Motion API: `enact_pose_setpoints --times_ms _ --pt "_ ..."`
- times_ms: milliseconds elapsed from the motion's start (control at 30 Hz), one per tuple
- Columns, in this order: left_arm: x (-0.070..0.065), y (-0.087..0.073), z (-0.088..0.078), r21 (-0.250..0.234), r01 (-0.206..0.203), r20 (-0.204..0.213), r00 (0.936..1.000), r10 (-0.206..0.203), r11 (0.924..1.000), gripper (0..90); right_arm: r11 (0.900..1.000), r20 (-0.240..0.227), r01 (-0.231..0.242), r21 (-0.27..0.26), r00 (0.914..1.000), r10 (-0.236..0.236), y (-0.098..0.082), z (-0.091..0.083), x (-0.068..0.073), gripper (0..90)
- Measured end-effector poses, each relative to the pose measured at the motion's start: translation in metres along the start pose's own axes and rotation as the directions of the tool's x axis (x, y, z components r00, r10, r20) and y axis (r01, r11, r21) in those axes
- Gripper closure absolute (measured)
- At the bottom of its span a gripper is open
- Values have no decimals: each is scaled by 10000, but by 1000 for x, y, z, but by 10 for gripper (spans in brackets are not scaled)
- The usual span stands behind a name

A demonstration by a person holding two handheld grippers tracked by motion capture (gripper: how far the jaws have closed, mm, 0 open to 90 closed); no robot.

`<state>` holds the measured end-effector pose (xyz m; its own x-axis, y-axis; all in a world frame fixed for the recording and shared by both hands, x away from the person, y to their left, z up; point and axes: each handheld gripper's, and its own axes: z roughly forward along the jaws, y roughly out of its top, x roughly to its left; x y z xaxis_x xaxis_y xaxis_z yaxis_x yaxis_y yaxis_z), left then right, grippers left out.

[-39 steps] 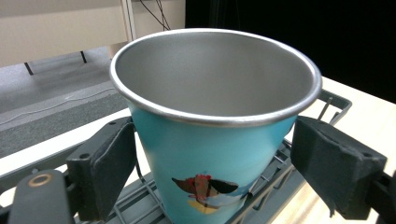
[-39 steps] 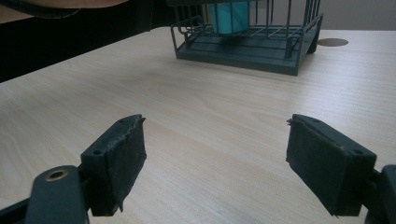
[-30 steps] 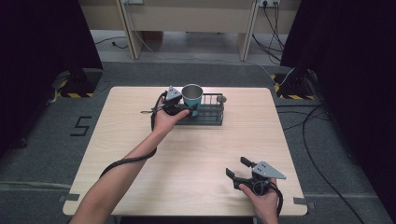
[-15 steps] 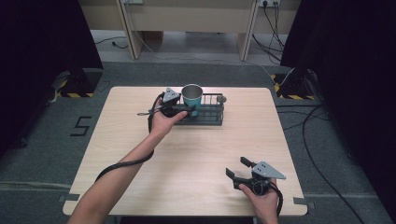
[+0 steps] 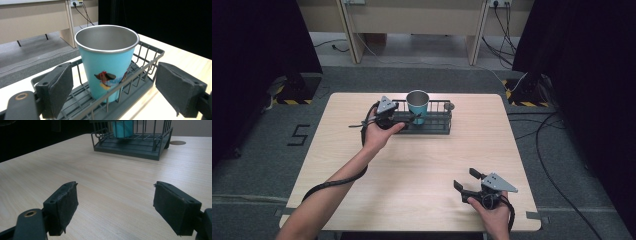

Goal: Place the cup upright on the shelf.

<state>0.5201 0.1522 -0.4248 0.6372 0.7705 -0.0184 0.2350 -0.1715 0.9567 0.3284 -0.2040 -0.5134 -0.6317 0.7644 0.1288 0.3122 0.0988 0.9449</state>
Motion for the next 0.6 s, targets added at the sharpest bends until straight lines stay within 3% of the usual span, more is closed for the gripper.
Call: enact_pose_setpoints --times_ms 300,600 --pt "2 -5 -27 -16 -127 55 9999 127 9999 142 10000 28 12 25 10000 -12 0 0 0 203" --pt "0 -16 -54 -117 41 275 9996 -38 9999 142 10000 47 17 21 10000 -17 0 0 0 203"
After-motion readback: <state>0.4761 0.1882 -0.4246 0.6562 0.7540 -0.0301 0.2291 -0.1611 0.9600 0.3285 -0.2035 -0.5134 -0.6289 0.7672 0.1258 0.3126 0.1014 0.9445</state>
